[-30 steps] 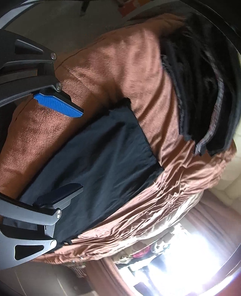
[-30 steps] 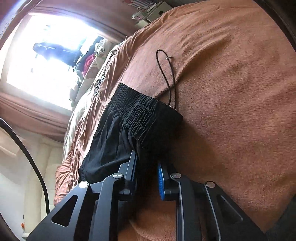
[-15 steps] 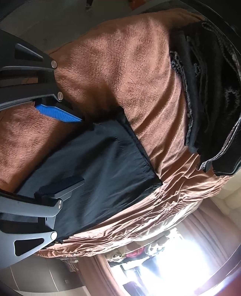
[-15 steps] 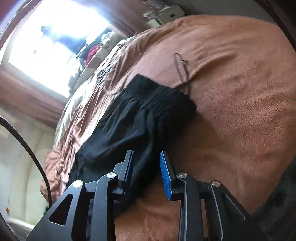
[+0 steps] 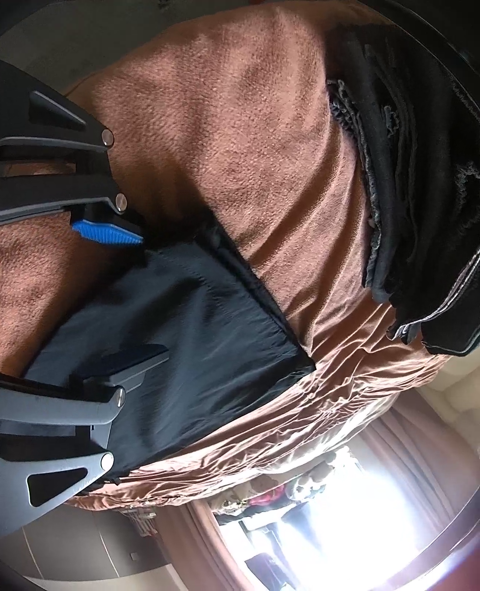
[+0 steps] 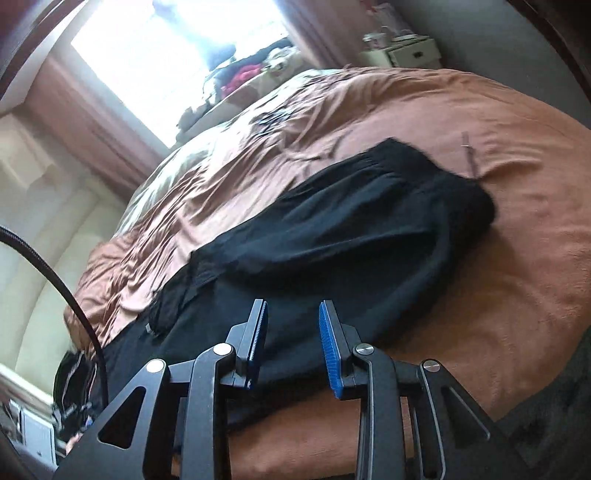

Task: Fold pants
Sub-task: 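Close the left tool on the pants edge while the right tool grasps the pants fabric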

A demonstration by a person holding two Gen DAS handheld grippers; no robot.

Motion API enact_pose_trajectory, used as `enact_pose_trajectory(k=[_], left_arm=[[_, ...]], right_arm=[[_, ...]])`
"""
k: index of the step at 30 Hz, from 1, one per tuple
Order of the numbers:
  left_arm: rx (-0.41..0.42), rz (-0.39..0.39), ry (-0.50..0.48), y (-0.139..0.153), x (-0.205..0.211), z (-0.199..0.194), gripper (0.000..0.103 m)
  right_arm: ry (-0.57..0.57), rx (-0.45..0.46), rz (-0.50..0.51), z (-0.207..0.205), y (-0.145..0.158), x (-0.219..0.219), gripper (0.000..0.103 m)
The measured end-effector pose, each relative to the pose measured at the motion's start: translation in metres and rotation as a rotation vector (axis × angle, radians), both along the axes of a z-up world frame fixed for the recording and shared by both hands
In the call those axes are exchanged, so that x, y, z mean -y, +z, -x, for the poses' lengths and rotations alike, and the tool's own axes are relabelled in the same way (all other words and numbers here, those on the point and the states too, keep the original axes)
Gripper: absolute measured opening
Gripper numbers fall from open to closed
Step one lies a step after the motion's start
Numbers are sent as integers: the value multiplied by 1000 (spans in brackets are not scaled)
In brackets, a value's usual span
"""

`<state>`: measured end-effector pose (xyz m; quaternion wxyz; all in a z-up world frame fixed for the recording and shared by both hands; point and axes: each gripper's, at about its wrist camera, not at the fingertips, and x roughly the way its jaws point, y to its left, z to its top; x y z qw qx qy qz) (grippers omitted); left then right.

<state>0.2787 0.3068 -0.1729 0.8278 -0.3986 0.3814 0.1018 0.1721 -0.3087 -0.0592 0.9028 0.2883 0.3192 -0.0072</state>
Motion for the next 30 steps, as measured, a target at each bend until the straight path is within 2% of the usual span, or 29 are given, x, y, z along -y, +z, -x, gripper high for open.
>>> enact_pose_trajectory(k=[3, 10, 11, 13, 18, 30], left_arm=[[12, 21, 2, -3, -8, 1, 44], [39, 17, -29, -4, -11, -5, 43], [43, 14, -30, -4, -11, -5, 40], [32, 1, -26, -6, -13, -4, 23], [42, 11, -36, -6, -18, -1, 9], [101, 29, -41, 13, -22, -1, 6]], right_arm=[[61, 0, 9, -11, 3, -22, 26], [192, -4, 44, -36, 8, -70, 26], [212, -7, 50, -41, 8, -78, 26], [244, -14, 57, -49, 8, -92, 26], [325, -36, 79, -72, 6, -126, 26], [499, -126, 183, -125, -7, -220, 22]])
